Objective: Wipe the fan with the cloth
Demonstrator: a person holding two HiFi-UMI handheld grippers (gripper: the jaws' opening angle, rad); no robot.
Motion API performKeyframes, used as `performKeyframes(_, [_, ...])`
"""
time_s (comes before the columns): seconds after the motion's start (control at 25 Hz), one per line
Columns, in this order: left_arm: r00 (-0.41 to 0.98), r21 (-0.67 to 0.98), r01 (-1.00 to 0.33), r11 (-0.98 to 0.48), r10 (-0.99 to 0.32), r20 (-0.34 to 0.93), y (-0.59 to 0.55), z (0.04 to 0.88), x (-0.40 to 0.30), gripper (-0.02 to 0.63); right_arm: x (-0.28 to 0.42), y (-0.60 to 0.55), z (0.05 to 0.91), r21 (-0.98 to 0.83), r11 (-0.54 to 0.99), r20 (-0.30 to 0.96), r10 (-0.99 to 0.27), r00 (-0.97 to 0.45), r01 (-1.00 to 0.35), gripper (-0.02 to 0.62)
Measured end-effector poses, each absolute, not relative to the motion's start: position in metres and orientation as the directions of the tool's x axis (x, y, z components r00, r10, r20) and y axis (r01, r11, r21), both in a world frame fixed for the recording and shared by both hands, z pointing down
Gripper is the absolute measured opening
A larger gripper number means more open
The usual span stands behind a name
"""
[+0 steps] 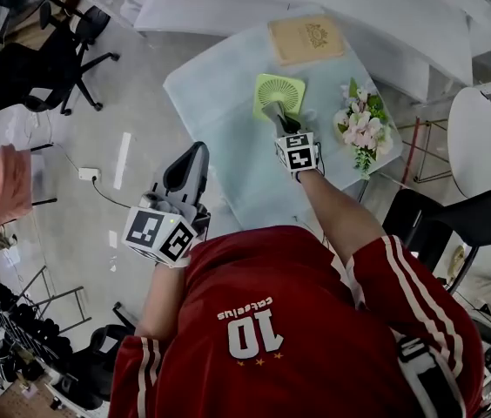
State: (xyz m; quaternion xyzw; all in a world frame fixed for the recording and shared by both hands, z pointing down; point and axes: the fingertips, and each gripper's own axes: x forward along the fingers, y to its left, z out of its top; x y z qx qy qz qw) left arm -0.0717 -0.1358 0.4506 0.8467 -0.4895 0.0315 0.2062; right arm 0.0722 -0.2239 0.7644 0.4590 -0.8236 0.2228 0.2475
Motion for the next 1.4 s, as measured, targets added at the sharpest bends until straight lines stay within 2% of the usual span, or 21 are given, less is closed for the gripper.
performKeyframes(0.92, [0.550, 0.304, -0.826, -0.474, -0.797, 0.252, -0.141, 0.448, -0.041, 0.002, 0.103, -0.221, 0.767, -0.162, 0.428, 0.617, -0.659, -0.430, -0.889, 0.011])
performKeyframes(1.4, [0.614, 0.333, -0.779, -0.531, -0.754, 0.235, -0.148, 0.450, -0.036, 0.002, 0.135, -0.214, 0.759, -0.155, 0.317, 0.634, -0.694, -0.341, -0.936, 0.011])
